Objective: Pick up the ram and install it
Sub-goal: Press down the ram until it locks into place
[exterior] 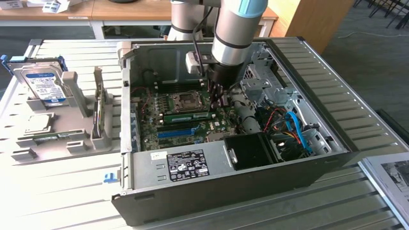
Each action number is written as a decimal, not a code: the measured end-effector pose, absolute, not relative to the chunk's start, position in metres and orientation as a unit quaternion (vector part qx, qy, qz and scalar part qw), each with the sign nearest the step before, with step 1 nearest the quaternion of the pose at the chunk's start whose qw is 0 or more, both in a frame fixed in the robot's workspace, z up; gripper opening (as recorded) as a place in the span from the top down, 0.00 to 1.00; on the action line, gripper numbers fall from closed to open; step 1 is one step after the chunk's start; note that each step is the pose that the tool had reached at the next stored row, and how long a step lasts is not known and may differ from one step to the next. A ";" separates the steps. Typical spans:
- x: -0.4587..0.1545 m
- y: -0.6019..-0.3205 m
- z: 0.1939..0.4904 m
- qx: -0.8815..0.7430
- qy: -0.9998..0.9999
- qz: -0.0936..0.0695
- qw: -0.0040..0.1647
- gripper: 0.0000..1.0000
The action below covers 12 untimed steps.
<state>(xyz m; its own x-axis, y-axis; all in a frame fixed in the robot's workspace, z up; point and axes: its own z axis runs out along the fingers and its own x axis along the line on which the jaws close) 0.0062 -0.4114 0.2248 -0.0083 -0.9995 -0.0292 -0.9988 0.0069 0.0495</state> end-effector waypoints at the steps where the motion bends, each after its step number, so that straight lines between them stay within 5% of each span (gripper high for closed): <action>1: 0.006 -0.411 0.225 0.704 -0.710 -0.028 0.007 0.90; 12: 0.006 -0.411 0.224 0.704 -0.710 -0.028 0.007 0.90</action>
<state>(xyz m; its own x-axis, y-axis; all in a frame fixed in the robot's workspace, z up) 0.0061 -0.4114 0.2239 -0.0084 -0.9995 -0.0293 -0.9988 0.0069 0.0495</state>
